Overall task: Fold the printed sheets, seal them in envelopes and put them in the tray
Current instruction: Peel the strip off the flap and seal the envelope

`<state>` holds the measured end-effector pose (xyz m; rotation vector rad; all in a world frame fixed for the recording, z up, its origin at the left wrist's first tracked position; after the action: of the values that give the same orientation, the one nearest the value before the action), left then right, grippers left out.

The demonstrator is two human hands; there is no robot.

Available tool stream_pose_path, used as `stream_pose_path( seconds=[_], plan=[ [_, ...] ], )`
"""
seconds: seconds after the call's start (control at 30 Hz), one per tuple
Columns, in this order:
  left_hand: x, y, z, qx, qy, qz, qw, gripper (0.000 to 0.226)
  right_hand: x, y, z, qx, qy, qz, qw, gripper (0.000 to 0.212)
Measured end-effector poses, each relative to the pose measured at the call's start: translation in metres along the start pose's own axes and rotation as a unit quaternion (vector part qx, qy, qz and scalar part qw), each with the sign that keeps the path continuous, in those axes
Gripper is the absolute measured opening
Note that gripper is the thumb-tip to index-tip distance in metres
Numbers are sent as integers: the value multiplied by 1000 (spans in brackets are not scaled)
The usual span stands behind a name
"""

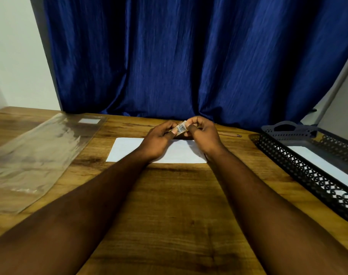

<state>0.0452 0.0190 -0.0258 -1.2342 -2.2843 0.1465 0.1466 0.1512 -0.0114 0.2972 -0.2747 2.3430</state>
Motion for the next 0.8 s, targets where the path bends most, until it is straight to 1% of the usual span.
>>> stream_pose_path(
  seconds=[0.13, 0.23, 0.33, 0.47, 0.63, 0.8],
  plan=[
    [-2, 2, -8, 0, 1, -7, 1000, 20, -5, -2, 8, 5, 5, -1, 1000, 12],
    [-2, 2, -6, -2, 5, -6, 1000, 18, -10, -3, 13, 30, 18, 1, 999, 15],
    [-1, 1, -3, 10, 7, -2, 1000, 21, -9, -4, 13, 43, 34, -1, 999, 17],
    [-1, 1, -5, 27, 14, -9, 999, 26, -8, -4, 13, 49, 45, -5, 998, 16],
    [0, 1, -4, 47, 22, -8, 999, 27, -6, -4, 11, 79, 68, -7, 995, 16],
    [0, 1, -5, 53, 26, -3, 998, 25, -6, -5, 12, 84, 80, -6, 993, 17]
  ],
)
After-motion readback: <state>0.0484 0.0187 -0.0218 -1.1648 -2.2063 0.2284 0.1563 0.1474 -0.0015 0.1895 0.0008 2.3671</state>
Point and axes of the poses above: each hand's wrist, its own x-axis towards the middle knuckle, its own y-axis out of the palm, z = x × y, the point moved 2 cm from there along x, towards the middle knuckle, and after that the axes turned 5 degrees about z, right-handed, at the moved point
